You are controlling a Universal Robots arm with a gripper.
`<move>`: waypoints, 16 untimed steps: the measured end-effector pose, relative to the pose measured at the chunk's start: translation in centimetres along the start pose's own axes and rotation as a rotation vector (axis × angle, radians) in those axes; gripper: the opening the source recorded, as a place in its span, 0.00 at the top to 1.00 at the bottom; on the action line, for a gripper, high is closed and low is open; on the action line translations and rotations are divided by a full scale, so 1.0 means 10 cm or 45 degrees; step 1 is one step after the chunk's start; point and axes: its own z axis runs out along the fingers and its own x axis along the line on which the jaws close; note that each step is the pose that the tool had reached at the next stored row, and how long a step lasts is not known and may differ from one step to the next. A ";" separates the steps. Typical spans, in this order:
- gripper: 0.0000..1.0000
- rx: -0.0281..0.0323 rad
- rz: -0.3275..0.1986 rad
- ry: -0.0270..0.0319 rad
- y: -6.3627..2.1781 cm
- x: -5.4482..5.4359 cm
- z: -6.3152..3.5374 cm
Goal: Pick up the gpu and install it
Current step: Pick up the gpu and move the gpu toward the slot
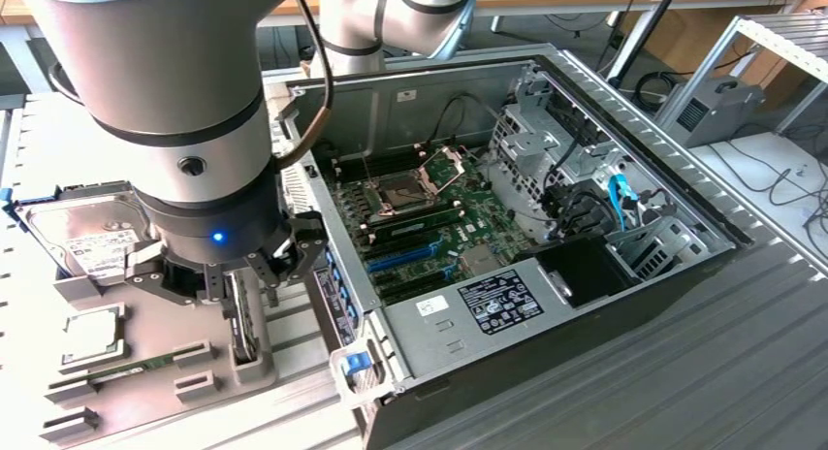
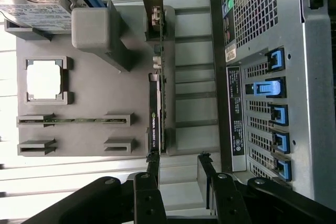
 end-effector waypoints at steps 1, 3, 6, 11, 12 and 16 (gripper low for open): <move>0.58 0.0000 0.000 0.0000 0.000 0.01 0.002; 0.58 -0.0001 0.000 0.0001 0.000 0.01 0.005; 0.58 -0.0002 0.000 -0.0001 -0.001 0.02 0.011; 0.58 -0.0001 0.000 0.0000 -0.002 0.04 0.019; 0.58 0.0000 0.000 0.0000 -0.002 0.04 0.020; 0.58 -0.0001 0.000 0.0000 -0.003 0.05 0.030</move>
